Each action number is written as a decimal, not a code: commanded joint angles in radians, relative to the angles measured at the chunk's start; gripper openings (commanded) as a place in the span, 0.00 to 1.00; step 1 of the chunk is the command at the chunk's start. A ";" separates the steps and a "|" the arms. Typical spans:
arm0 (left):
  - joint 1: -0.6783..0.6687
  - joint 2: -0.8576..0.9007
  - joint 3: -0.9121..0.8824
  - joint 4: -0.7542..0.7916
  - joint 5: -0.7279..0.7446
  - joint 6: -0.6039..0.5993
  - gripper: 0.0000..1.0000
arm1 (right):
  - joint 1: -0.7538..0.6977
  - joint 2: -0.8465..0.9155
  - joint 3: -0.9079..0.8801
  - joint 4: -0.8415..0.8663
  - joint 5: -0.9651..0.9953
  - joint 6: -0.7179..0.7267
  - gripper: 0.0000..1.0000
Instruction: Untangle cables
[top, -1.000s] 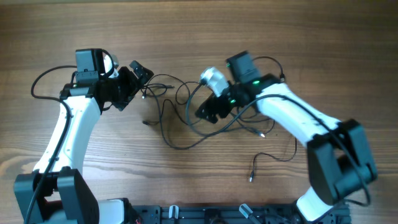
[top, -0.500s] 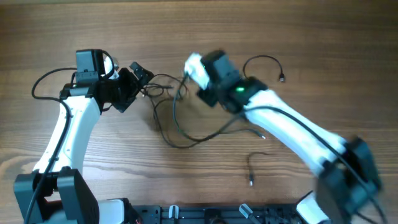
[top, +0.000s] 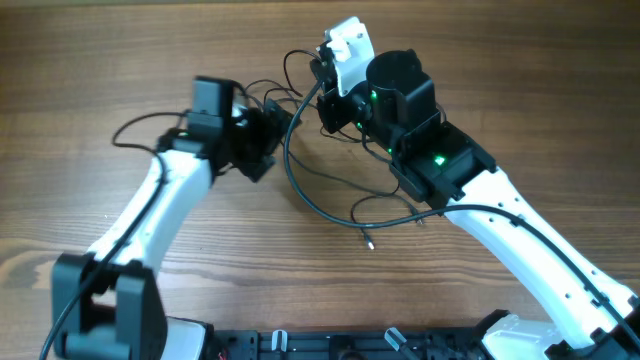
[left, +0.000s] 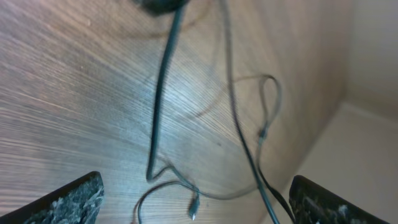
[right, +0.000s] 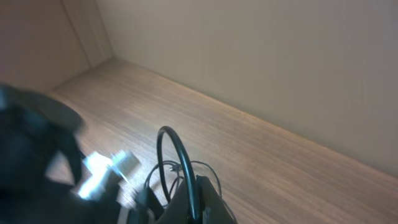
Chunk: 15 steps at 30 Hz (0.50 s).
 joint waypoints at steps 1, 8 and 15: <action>-0.114 0.105 -0.002 0.061 -0.176 -0.157 0.78 | -0.005 -0.072 -0.002 0.009 -0.012 0.038 0.04; -0.174 0.217 -0.002 -0.089 -0.445 -0.156 0.04 | -0.194 -0.200 -0.002 0.084 0.302 0.087 0.04; -0.072 0.216 -0.001 -0.083 -0.267 -0.145 1.00 | -0.439 -0.196 -0.002 -0.052 -0.063 0.481 0.04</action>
